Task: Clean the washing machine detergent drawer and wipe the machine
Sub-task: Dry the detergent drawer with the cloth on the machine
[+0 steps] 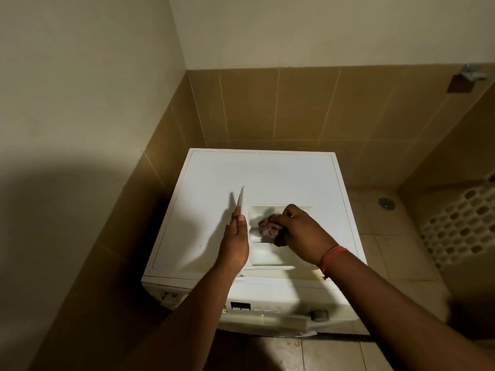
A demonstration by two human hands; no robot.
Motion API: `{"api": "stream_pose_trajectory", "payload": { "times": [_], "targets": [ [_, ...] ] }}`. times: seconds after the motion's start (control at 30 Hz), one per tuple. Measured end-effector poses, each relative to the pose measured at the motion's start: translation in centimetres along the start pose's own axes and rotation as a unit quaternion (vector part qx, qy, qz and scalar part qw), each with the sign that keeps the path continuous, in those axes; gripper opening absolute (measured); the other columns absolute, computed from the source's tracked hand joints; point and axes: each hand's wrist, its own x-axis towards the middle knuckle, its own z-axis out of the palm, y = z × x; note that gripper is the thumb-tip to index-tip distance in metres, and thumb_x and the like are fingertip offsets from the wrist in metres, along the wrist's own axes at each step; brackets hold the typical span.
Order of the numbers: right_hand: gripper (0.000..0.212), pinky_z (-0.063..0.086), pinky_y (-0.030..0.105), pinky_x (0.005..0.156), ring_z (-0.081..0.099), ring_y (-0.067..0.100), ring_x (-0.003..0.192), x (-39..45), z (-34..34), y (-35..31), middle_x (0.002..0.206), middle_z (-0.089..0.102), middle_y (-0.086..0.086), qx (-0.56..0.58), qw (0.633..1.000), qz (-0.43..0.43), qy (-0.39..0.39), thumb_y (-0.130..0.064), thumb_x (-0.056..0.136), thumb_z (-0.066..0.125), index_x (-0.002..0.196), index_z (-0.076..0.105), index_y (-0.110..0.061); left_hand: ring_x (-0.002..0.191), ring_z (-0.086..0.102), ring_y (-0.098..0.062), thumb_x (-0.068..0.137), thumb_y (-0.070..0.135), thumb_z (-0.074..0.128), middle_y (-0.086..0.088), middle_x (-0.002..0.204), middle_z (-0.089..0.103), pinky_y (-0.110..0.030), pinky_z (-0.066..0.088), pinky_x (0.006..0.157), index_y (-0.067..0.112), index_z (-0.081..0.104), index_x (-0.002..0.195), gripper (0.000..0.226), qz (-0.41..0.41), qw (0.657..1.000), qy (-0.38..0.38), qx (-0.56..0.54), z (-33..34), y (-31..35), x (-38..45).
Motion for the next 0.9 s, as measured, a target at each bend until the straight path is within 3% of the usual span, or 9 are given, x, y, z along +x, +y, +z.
{"api": "stream_pose_trajectory", "payload": {
  "times": [0.1, 0.2, 0.43, 0.5, 0.6, 0.67, 0.73, 0.83, 0.9],
  "targets": [
    [0.04, 0.049, 0.038, 0.086, 0.058, 0.029, 0.097, 0.5, 2.8, -1.1, 0.106, 0.057, 0.01, -0.052, 0.998, 0.006, -0.034, -0.006, 0.082, 0.06, 0.121, 0.066, -0.015, 0.141, 0.033, -0.016, 0.104, 0.044, 0.024, 0.001, 0.156, 0.032, -0.016, 0.021, 0.101, 0.037, 0.023, 0.152, 0.048, 0.007, 1.0, 0.001, 0.01, 0.0, 0.0, 0.0],
    [0.042, 0.046, 0.035, 0.088, 0.053, 0.031, 0.104, 0.3, 3.7, -2.9, 0.123, 0.052, 0.011, -0.128, 0.988, 0.045, -0.07, -0.013, 0.086, 0.048, 0.125, 0.061, -0.013, 0.141, 0.033, -0.015, 0.104, 0.044, 0.024, 0.002, 0.156, 0.032, -0.015, 0.021, 0.1, 0.037, 0.023, 0.152, 0.048, 0.012, 1.0, 0.001, 0.012, -0.1, 0.0, 0.0],
    [0.041, 0.051, 0.043, 0.093, 0.056, 0.033, 0.113, 2.6, 3.1, -5.4, 0.128, 0.052, 0.016, -0.235, 0.936, 0.113, -0.237, -0.017, 0.089, 0.051, 0.129, 0.057, -0.014, 0.142, 0.031, -0.011, 0.105, 0.042, 0.026, 0.006, 0.158, 0.028, -0.014, 0.02, 0.102, 0.036, 0.023, 0.152, 0.048, 0.014, 1.0, -0.003, -0.002, -0.1, 0.1, -0.1],
    [0.041, 0.051, 0.048, 0.092, 0.056, 0.037, 0.114, 3.3, 4.0, -6.6, 0.123, 0.057, 0.016, -0.229, 0.934, 0.147, -0.231, -0.019, 0.09, 0.053, 0.131, 0.053, -0.015, 0.142, 0.031, -0.012, 0.105, 0.042, 0.027, 0.006, 0.158, 0.029, -0.015, 0.021, 0.103, 0.036, 0.024, 0.152, 0.047, 0.011, 1.0, -0.002, -0.007, 0.0, 0.2, -0.1],
    [0.034, 0.047, 0.043, 0.091, 0.057, 0.035, 0.114, 4.1, 5.6, -7.2, 0.12, 0.064, 0.012, -0.215, 0.948, 0.151, -0.178, -0.025, 0.093, 0.05, 0.124, 0.058, -0.014, 0.141, 0.034, -0.013, 0.104, 0.043, 0.027, 0.007, 0.157, 0.03, -0.019, 0.025, 0.107, 0.04, 0.024, 0.15, 0.046, 0.006, 1.0, -0.005, -0.012, -0.2, 0.3, -0.2],
    [0.038, 0.048, 0.04, 0.095, 0.058, 0.033, 0.115, 4.0, 6.1, -6.0, 0.124, 0.063, 0.011, -0.171, 0.967, 0.109, -0.157, -0.014, 0.09, 0.053, 0.127, 0.06, -0.015, 0.141, 0.034, -0.013, 0.105, 0.042, 0.026, 0.008, 0.155, 0.032, -0.016, 0.024, 0.103, 0.039, 0.023, 0.151, 0.047, 0.004, 1.0, 0.0, -0.009, -0.9, 0.3, 0.0],
    [0.057, 0.041, 0.032, 0.107, 0.052, 0.025, 0.127, 3.2, 6.0, -4.0, 0.137, 0.058, 0.006, -0.051, 0.983, 0.075, -0.158, 0.002, 0.085, 0.051, 0.137, 0.056, -0.019, 0.14, 0.034, -0.01, 0.105, 0.041, 0.026, 0.008, 0.155, 0.033, -0.014, 0.022, 0.1, 0.037, 0.023, 0.152, 0.047, 0.005, 1.0, 0.007, -0.015, -1.5, 0.1, 0.0],
    [0.074, 0.03, 0.011, 0.11, 0.047, 0.011, 0.134, 1.8, 5.5, -2.1, 0.143, 0.054, -0.004, 0.126, 0.982, 0.061, -0.125, 0.018, 0.078, 0.042, 0.141, 0.053, -0.019, 0.13, 0.031, 0.003, 0.105, 0.04, 0.026, 0.01, 0.157, 0.03, -0.013, 0.021, 0.101, 0.038, 0.022, 0.152, 0.047, 0.012, 0.999, 0.006, -0.03, -1.7, 0.1, -0.1],
    [0.078, 0.03, 0.013, 0.113, 0.047, 0.006, 0.133, 1.7, 5.3, -1.7, 0.143, 0.053, -0.005, 0.171, 0.974, 0.062, -0.136, 0.021, 0.077, 0.038, 0.143, 0.051, -0.018, 0.124, 0.029, 0.007, 0.105, 0.04, 0.027, 0.012, 0.157, 0.029, -0.012, 0.02, 0.101, 0.037, 0.023, 0.151, 0.046, 0.01, 0.999, 0.005, -0.035, -1.6, 0.2, -0.1]
  ]
}}
